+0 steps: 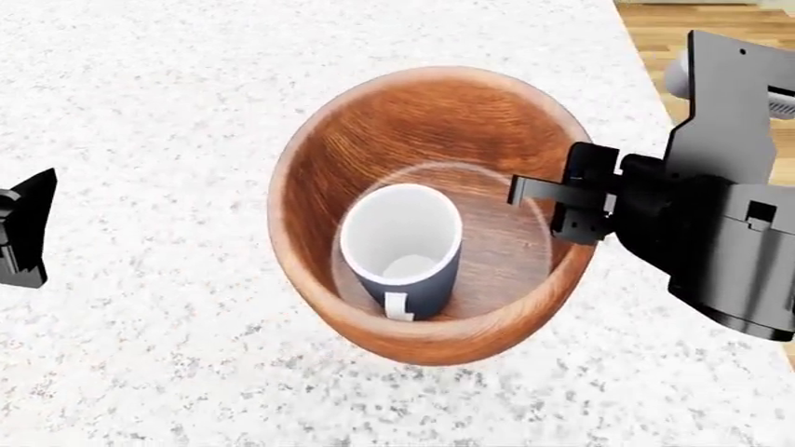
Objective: Place the cup inside the bowl on the dining table and move the bowl to any counter.
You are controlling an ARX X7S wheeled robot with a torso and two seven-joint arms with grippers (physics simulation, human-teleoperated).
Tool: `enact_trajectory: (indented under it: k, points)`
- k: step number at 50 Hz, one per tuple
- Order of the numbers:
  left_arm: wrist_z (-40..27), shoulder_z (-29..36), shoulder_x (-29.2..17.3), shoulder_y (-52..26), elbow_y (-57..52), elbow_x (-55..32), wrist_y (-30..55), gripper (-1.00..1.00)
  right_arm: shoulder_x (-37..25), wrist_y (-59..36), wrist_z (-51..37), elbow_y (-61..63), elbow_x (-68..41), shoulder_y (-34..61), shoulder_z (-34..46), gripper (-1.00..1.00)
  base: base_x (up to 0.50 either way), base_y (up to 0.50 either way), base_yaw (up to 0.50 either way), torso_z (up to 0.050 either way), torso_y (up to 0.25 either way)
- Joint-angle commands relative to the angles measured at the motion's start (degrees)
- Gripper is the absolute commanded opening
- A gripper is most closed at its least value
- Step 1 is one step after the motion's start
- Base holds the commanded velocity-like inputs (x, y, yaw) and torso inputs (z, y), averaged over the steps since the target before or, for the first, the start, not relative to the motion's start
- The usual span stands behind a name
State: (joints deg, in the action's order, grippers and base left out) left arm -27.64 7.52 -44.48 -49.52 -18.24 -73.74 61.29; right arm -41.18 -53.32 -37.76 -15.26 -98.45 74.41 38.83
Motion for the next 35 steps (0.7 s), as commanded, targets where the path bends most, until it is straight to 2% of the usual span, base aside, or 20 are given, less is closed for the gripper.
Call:
enact_trajectory:
  k: [1, 35]
  points:
    - [-0.16, 0.16, -0.03, -0.26, -0.03, -0.26, 0.03, 1.00, -0.86, 0.85, 0.27, 0.78, -0.14, -0.70, -1.33, -1.00, 0.00, -0.50, 0.00, 0.000, 0.000]
    - [-0.10, 1.03, 0.27, -0.41, 0.24, -0.22, -0.47, 1.00, -2.67, 2.97, 1.32, 1.77, -0.55, -3.44, -2.55, -1.00, 0.00, -0.50, 0.00, 0.000, 0.000]
